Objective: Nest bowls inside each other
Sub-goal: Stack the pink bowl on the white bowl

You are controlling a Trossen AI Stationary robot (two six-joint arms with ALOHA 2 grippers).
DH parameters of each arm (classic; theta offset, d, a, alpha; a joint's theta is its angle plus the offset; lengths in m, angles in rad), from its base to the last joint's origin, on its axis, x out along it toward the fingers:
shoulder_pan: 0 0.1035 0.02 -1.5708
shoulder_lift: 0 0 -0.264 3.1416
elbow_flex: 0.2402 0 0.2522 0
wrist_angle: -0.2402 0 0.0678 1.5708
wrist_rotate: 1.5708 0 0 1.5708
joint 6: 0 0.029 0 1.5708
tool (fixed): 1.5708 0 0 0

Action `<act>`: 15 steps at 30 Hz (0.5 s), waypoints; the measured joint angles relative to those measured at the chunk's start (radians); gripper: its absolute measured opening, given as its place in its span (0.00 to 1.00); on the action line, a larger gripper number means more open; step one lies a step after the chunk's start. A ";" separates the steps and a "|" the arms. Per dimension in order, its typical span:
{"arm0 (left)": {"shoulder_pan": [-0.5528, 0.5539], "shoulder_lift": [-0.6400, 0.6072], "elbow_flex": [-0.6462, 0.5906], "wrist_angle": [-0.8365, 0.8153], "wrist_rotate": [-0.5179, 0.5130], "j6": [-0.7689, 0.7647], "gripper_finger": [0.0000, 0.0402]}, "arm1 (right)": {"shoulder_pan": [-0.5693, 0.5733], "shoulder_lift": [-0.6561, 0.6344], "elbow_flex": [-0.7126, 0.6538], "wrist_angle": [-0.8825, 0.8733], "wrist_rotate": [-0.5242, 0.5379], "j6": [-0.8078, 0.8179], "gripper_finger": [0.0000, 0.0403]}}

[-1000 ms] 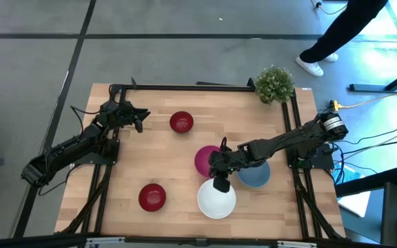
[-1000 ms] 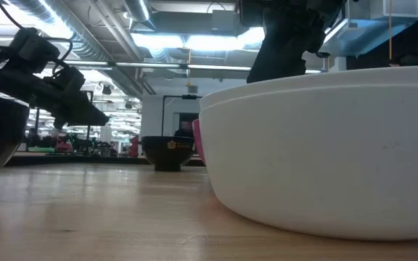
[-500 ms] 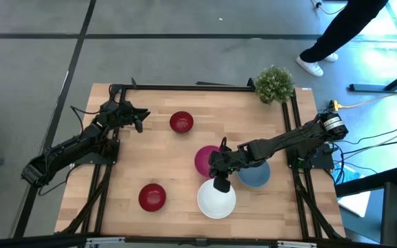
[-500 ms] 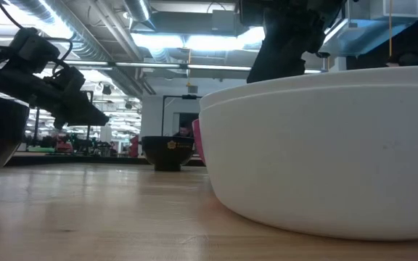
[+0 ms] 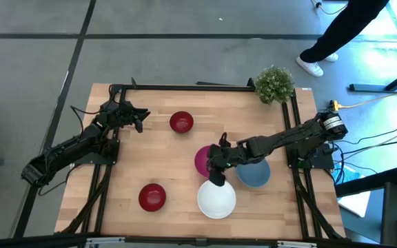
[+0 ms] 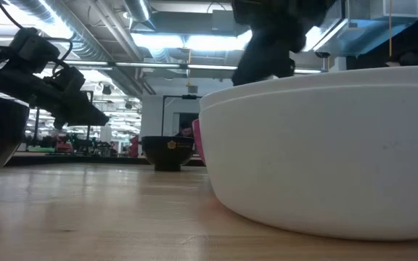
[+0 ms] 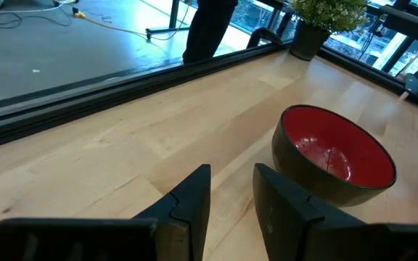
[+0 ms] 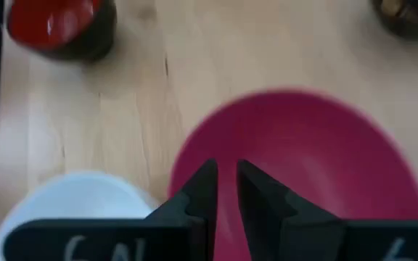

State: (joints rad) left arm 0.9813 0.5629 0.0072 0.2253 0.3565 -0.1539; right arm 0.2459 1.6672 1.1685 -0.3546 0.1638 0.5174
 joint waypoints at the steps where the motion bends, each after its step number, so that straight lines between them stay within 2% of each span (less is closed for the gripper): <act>1: 0.000 0.000 0.000 0.000 0.000 0.000 0.25 | -0.008 0.000 0.011 -0.001 0.000 -0.003 0.14; 8: 0.000 0.000 0.000 0.000 0.000 0.000 0.25 | -0.087 0.000 0.106 -0.027 -0.087 -0.133 0.14; 15: 0.000 0.000 0.000 0.000 0.000 0.000 0.25 | -0.147 0.000 0.181 -0.166 -0.088 -0.216 0.14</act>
State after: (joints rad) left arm 0.9812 0.5625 0.0072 0.2253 0.3565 -0.1541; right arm 0.0992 1.6672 1.3493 -0.5207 0.0754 0.3017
